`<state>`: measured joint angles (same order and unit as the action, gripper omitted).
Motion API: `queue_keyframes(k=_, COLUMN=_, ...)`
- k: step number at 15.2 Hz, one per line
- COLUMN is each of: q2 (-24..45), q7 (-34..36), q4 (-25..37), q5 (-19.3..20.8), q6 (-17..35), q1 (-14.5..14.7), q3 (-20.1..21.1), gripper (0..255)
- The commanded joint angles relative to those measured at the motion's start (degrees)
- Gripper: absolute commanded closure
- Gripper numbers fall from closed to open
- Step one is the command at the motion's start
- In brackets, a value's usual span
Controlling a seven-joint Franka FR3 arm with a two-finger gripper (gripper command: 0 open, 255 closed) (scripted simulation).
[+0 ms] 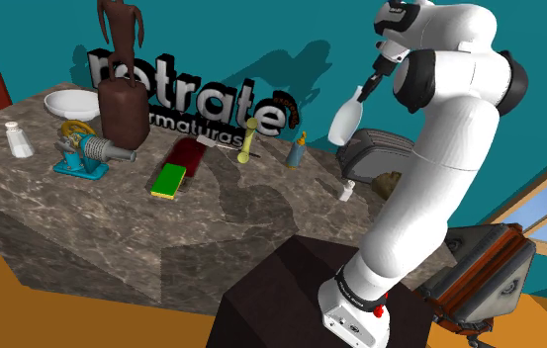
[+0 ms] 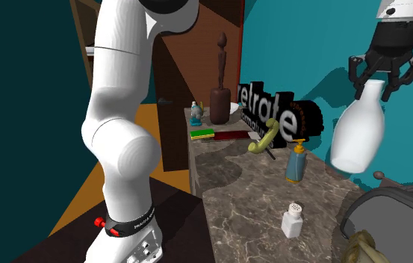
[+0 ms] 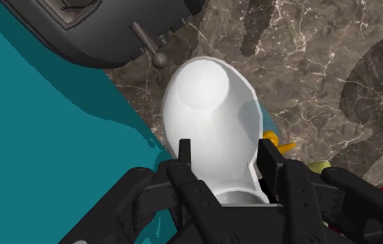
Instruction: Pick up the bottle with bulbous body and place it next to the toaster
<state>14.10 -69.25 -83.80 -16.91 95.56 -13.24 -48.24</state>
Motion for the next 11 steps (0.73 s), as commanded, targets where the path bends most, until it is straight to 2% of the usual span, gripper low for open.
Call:
queue_keyframes(k=1, q2=-0.30, q7=-0.01, q4=-1.91, q5=0.19, q6=1.75, q1=0.46, q3=0.06, gripper=255)
queue_keyframes(k=11, q2=-0.80, q7=-0.86, q4=-10.18, q5=0.22, q6=9.57, q1=1.64, q3=0.36, gripper=255)
